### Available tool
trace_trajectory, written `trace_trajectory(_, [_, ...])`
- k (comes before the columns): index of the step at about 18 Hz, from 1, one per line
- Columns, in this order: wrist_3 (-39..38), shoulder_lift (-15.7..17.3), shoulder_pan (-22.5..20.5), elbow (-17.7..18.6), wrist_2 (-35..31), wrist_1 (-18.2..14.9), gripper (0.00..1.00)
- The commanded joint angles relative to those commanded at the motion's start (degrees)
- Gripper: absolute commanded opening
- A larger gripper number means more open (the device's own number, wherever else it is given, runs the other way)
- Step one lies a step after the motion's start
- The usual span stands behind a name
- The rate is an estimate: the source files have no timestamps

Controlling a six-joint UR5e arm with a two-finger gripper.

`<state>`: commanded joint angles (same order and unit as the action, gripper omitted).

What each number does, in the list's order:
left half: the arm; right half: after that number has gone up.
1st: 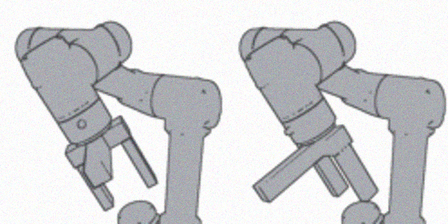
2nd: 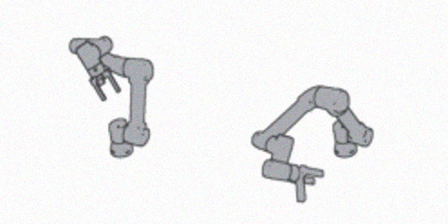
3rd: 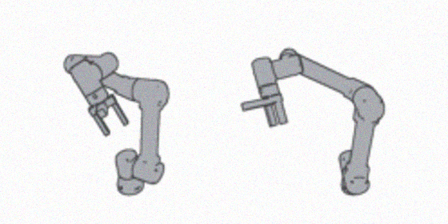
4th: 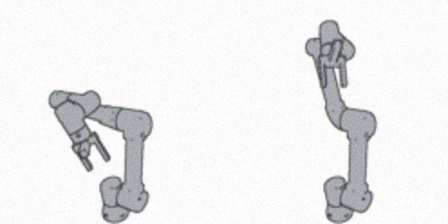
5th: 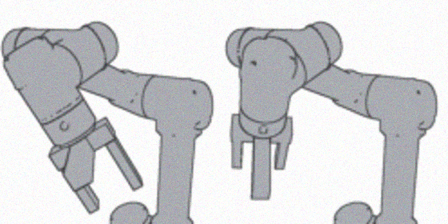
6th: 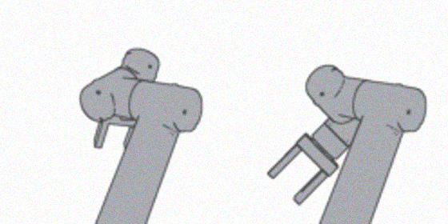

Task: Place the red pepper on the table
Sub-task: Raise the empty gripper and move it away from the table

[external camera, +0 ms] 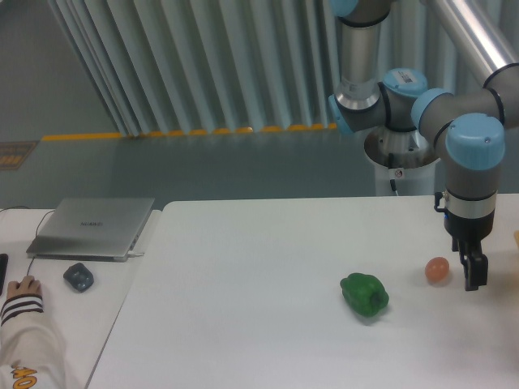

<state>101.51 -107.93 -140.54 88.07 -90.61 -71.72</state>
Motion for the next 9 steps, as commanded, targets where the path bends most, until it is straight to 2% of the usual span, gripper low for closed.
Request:
trace_trajectory(7, [-3.42, -0.09, 0.09, 0.17, -0.18, 0.35, 1.0])
trace_trajectory(9, [-3.34, 0.44, -0.09, 2.28, -0.44, 1.75, 1.0])
